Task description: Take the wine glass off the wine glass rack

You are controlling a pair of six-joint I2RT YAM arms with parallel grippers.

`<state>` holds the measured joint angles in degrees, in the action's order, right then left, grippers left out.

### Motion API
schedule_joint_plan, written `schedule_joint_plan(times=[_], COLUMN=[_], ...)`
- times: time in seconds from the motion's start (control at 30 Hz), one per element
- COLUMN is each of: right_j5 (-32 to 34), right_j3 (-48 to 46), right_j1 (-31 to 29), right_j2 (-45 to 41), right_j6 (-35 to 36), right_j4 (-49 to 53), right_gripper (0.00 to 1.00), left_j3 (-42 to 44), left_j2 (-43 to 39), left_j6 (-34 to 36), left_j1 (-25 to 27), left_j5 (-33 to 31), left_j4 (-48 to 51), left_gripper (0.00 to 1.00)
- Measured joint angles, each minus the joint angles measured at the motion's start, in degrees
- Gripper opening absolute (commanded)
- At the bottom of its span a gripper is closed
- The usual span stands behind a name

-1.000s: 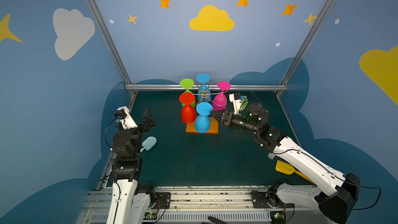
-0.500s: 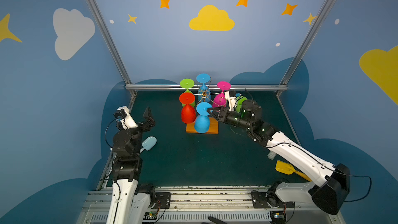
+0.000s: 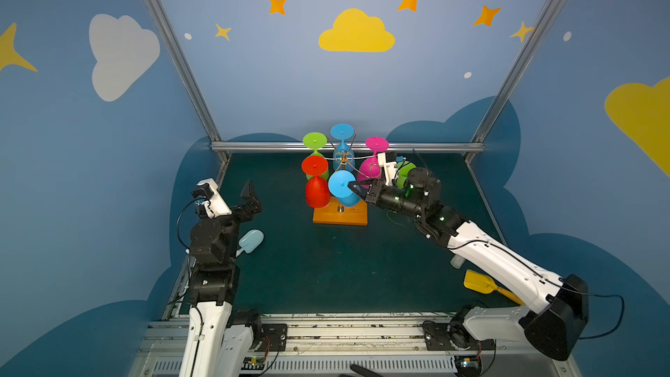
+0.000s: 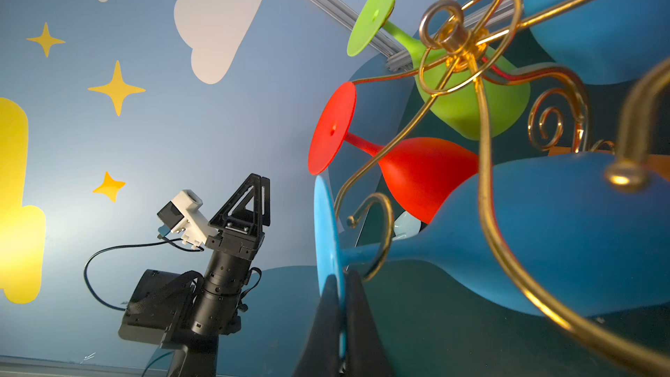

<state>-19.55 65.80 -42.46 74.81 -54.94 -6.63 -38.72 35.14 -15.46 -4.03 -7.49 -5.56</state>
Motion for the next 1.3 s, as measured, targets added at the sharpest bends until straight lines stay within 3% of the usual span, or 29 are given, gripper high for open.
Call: schedule_joint_plan(times=[1.3], right_j5=[-2.6], right_j3=[-0.1], right_j1=[1.3], right_j2=[-2.6], right_j6=[-4.9], right_j4=[-1.1], right_gripper=[0.0], left_j3=[0.0], left_j2=[-0.7], left_j6=[0.0], left_j1=[0.0], left_j5=[0.0], left_j4=[0.0], left_gripper=[0.99])
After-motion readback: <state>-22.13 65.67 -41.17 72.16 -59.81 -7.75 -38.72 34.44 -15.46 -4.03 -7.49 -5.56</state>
